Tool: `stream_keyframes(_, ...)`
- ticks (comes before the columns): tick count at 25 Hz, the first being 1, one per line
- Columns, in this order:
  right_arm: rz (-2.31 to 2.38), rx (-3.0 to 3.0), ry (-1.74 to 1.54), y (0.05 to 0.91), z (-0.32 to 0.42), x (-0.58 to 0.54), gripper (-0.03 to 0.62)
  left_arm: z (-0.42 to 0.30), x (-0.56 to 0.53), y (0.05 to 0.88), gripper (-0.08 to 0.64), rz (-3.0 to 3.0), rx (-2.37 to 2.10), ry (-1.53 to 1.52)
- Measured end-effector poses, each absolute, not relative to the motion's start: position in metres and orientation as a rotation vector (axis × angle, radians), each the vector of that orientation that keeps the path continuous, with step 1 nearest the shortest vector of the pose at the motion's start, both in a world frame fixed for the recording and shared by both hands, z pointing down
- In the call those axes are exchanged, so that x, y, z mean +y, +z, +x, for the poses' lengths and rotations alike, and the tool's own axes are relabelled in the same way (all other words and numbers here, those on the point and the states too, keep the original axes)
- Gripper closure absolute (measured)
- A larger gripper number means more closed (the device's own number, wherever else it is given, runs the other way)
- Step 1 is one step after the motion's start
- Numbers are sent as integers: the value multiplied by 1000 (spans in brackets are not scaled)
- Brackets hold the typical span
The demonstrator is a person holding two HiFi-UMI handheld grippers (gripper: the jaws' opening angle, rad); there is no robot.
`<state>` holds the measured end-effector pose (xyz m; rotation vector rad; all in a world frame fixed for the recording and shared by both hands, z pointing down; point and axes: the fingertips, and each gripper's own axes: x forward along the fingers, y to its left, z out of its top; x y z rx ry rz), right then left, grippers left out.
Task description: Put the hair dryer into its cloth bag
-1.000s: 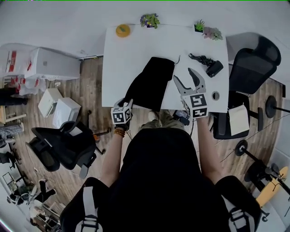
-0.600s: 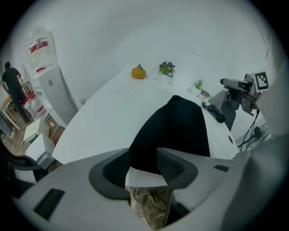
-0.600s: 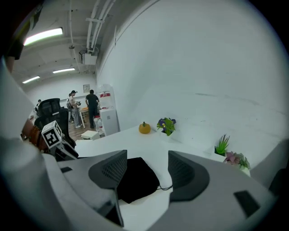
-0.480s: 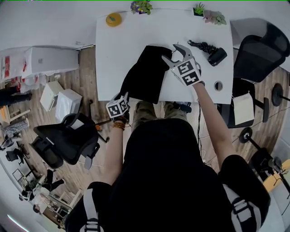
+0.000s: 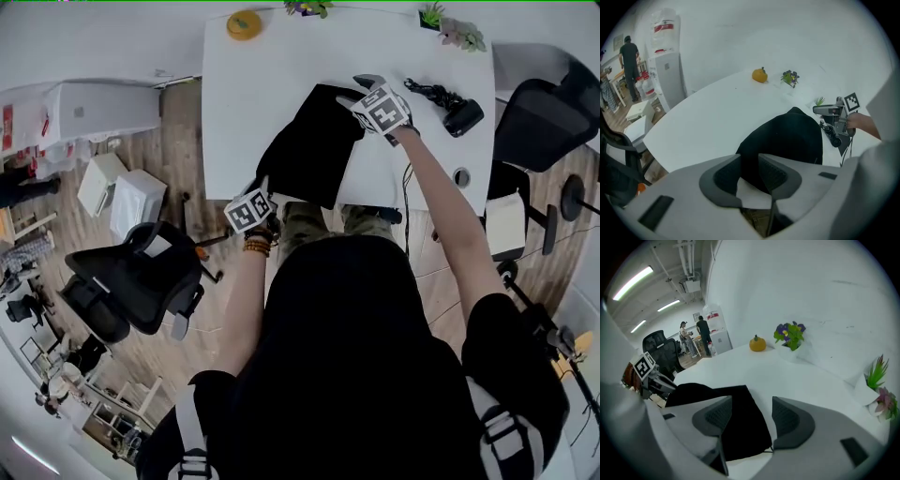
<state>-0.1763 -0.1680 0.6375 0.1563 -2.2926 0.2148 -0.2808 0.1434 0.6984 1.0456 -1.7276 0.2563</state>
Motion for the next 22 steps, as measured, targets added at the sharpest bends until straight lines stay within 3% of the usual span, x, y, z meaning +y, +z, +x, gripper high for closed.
stream_keyframes(2,119,-2223,229,659,-172,-163,316,-285,142,699,466,1055,-1725,277)
stream_keyframes(4,99,-2186,251,671,-166,-156,421,-298,136,697,506,1068,-1731,295)
stream_keyframes(6,114,-2191,295,671,-158,-150,479,-316,127,691,514,1084,-1754,318)
stream_keyframes(10,163,-2190,413,665,-136,-140,542,-353,97,676,517,1160,-1793,399)
stream_keyframes(17,-146,-2304,578,621,-106,-59,541,-406,15,600,495,1350,-1960,385)
stream_keyframes(19,-37,-2349,602,615,-106,-75,474,-409,10,598,383,1337,-1971,392)
stream_keyframes(20,26,-2355,605,616,-108,-87,428,-409,15,602,376,1313,-1974,399)
stream_keyframes(22,116,-2344,602,623,-115,-114,413,-403,32,615,376,1255,-1971,415)
